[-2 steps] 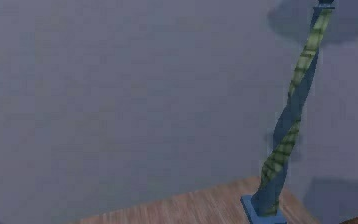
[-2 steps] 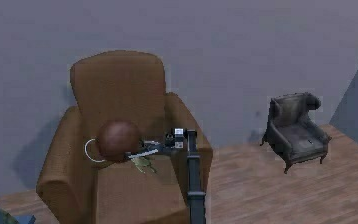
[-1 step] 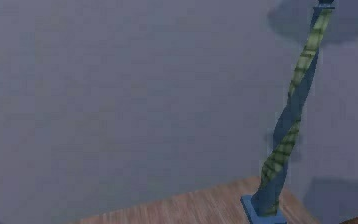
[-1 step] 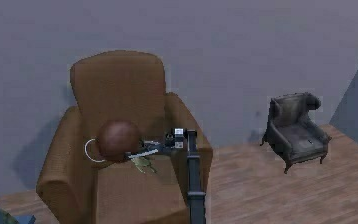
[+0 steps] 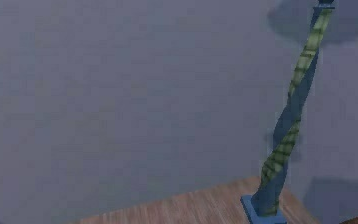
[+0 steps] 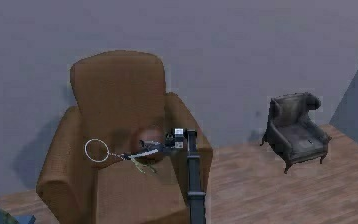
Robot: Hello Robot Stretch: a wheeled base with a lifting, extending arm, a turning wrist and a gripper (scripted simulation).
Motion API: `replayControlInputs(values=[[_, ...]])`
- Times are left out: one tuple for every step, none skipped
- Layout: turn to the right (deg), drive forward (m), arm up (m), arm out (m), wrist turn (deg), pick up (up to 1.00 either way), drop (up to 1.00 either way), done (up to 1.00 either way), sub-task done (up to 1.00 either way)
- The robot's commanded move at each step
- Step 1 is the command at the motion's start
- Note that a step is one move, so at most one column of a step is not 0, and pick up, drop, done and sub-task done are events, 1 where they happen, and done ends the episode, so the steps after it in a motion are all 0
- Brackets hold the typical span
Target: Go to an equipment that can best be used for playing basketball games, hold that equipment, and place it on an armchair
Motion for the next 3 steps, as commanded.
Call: replayControlInputs(values=[[0.0,0.0,0.1,0.0,0.0,0.0,0.0,0.0,0.0],[0.0,0.0,0.0,-0.08,0.0,0.0,0.0,0.0,0.0],[0.0,0.0,0.0,0.0,0.0,0.0,0.0,1.0,0.0]])
